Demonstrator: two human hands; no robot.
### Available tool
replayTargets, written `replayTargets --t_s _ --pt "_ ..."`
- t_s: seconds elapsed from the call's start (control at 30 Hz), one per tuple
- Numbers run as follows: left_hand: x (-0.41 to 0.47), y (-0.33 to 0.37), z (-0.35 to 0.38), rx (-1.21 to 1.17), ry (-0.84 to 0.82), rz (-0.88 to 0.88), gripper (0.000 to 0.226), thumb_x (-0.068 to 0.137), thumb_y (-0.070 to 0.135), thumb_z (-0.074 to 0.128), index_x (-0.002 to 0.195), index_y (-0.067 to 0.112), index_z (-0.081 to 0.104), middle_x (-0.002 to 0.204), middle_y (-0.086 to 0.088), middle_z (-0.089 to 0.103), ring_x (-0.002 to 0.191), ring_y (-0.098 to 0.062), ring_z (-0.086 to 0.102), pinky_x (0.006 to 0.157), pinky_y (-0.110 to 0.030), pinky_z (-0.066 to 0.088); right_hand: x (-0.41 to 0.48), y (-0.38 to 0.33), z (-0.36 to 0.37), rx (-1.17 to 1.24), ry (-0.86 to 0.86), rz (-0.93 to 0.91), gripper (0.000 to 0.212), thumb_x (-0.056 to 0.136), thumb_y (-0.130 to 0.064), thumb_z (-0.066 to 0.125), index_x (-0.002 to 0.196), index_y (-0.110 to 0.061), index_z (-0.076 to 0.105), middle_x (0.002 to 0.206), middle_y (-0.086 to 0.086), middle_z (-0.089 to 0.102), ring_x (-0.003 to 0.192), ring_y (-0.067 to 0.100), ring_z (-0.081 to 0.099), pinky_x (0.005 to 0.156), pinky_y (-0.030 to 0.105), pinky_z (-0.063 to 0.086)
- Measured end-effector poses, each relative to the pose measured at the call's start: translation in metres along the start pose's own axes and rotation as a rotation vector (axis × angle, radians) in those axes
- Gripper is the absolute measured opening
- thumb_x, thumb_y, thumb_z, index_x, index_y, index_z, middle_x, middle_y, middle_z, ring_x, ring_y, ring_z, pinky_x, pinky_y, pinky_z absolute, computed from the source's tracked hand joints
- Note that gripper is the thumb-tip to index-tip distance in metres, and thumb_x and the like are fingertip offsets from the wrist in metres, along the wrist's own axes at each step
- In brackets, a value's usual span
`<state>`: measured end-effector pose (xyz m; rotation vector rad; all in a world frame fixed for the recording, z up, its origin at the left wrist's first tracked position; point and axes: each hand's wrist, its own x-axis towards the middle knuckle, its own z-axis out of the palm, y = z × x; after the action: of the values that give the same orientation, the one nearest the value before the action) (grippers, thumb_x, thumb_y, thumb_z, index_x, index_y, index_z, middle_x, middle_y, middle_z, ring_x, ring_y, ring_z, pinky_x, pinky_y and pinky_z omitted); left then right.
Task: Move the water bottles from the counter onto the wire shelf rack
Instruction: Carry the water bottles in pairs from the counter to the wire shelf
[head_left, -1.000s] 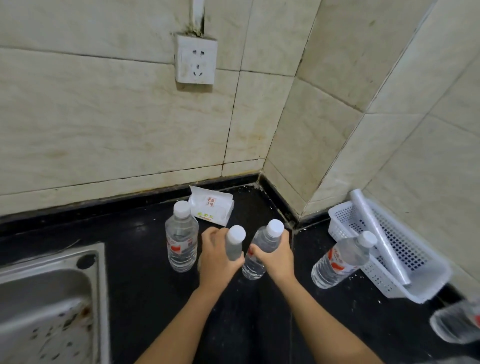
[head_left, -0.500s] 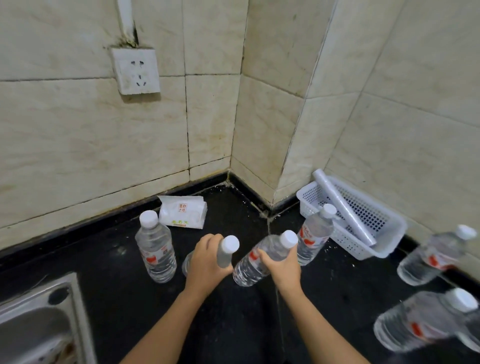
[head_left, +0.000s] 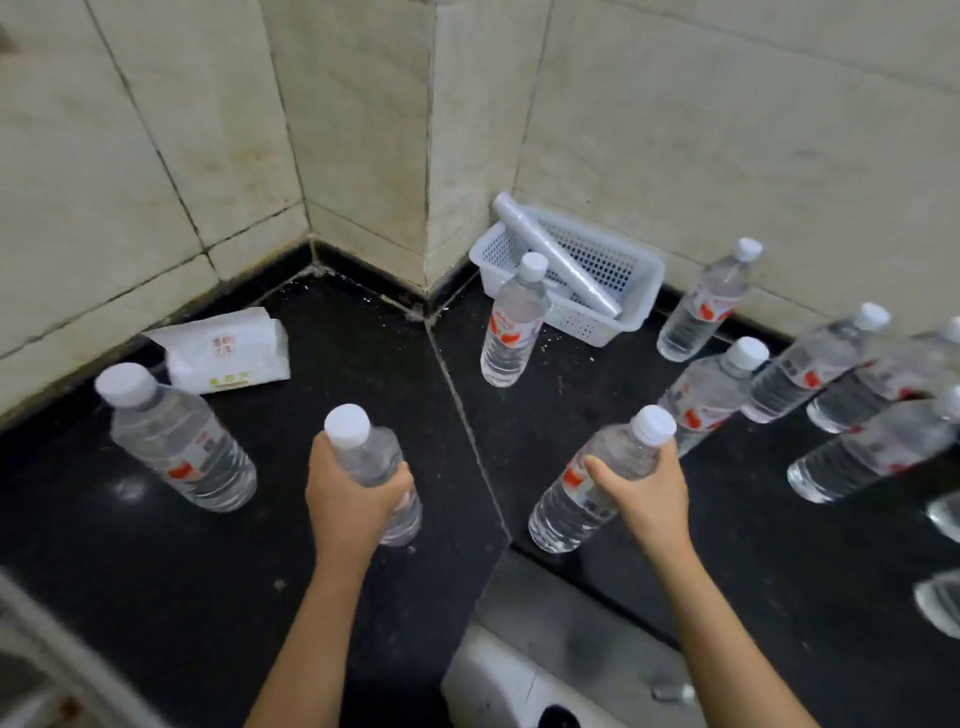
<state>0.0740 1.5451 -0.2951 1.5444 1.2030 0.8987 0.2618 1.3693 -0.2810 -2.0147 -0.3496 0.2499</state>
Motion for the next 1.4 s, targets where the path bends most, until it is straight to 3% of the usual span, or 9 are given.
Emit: replayTargets --t_s 0.17,0.37,0.57,0.7,0.9,1.0,1.17,1.3,1.4 --pt "-0.044 0.015 0.032 -0.121 -0.204 -0.048 0.058 0.065 0.003 0.075 0.106 0.027 0.043 0.092 0.017 0.053 0.09 -0.015 0.055 0.08 -0.03 0.041 -0.026 0.019 -0.074 -0.075 0.157 0.011 0.054 0.056 -0.03 0.082 0.094 -0.032 0.043 0.084 -0.013 0.059 0.086 0.02 0.057 0.076 0.033 0.042" --pt "-0.107 0.051 0.081 -0.12 -0.393 0.02 0.055 0.065 0.002 0.076 0.11 0.019 0.048 0.097 0.002 0.057 0.092 -0.02 0.056 0.084 -0.034 0.044 -0.071 0.048 -0.161 -0.161 0.313 -0.05 0.065 0.047 -0.037 0.084 0.096 -0.037 0.041 0.082 -0.016 0.055 0.085 0.02 0.057 0.075 0.034 0.043" --pt "-0.196 0.078 0.111 -0.115 -0.397 0.114 0.063 0.064 0.004 0.077 0.119 0.015 0.048 0.103 0.0 0.055 0.092 -0.021 0.054 0.085 -0.033 0.041 -0.132 0.091 -0.25 -0.245 0.376 -0.031 0.059 0.049 -0.038 0.082 0.096 -0.034 0.046 0.081 -0.009 0.057 0.088 0.028 0.062 0.073 0.035 0.045" --pt "-0.278 0.082 0.133 -0.132 -0.488 0.136 0.06 0.065 0.001 0.076 0.114 0.019 0.048 0.102 -0.001 0.055 0.091 -0.02 0.054 0.082 -0.032 0.039 -0.182 0.127 -0.307 -0.205 0.476 0.052 0.057 0.046 -0.049 0.078 0.086 -0.036 0.04 0.077 -0.009 0.057 0.083 0.026 0.062 0.068 0.032 0.042" --pt "-0.39 0.094 0.18 -0.13 -0.842 0.167 0.054 0.066 -0.003 0.075 0.111 0.014 0.05 0.097 0.0 0.058 0.085 -0.017 0.056 0.076 -0.026 0.042 -0.251 0.174 -0.383 -0.196 0.65 0.186 0.06 0.047 -0.041 0.082 0.086 -0.039 0.037 0.081 -0.008 0.058 0.085 0.026 0.061 0.068 0.029 0.038" --pt "-0.428 0.098 0.201 -0.136 -1.003 0.205 0.05 0.067 -0.002 0.074 0.099 0.027 0.049 0.089 0.012 0.058 0.081 -0.002 0.057 0.067 -0.018 0.042 -0.279 0.194 -0.41 -0.189 0.762 0.275 0.058 0.046 -0.045 0.079 0.084 -0.039 0.036 0.08 -0.01 0.057 0.084 0.026 0.062 0.065 0.029 0.037" --pt "-0.471 0.103 0.24 -0.13 -1.151 0.272 0.05 0.065 -0.003 0.074 0.087 0.035 0.049 0.087 0.015 0.058 0.078 0.004 0.057 0.066 -0.015 0.041 -0.311 0.226 -0.44 -0.15 0.891 0.432 0.056 0.049 -0.045 0.078 0.089 -0.04 0.04 0.084 -0.01 0.06 0.086 0.025 0.063 0.067 0.03 0.039" --pt "-0.493 0.111 0.284 -0.149 -1.25 0.25 0.053 0.062 0.002 0.079 0.1 0.027 0.052 0.093 0.01 0.062 0.086 -0.004 0.06 0.074 -0.026 0.047 -0.316 0.244 -0.472 -0.145 0.991 0.503 0.06 0.05 -0.042 0.08 0.096 -0.043 0.041 0.083 -0.015 0.059 0.081 0.018 0.059 0.07 0.03 0.042" --pt "-0.517 0.125 0.327 -0.207 -1.327 0.217 0.061 0.053 0.019 0.077 0.108 0.021 0.052 0.104 -0.005 0.064 0.096 -0.022 0.063 0.085 -0.04 0.05 -0.308 0.251 -0.503 -0.142 1.056 0.54 0.06 0.051 -0.04 0.08 0.095 -0.046 0.039 0.084 -0.013 0.059 0.082 0.018 0.058 0.072 0.031 0.043"
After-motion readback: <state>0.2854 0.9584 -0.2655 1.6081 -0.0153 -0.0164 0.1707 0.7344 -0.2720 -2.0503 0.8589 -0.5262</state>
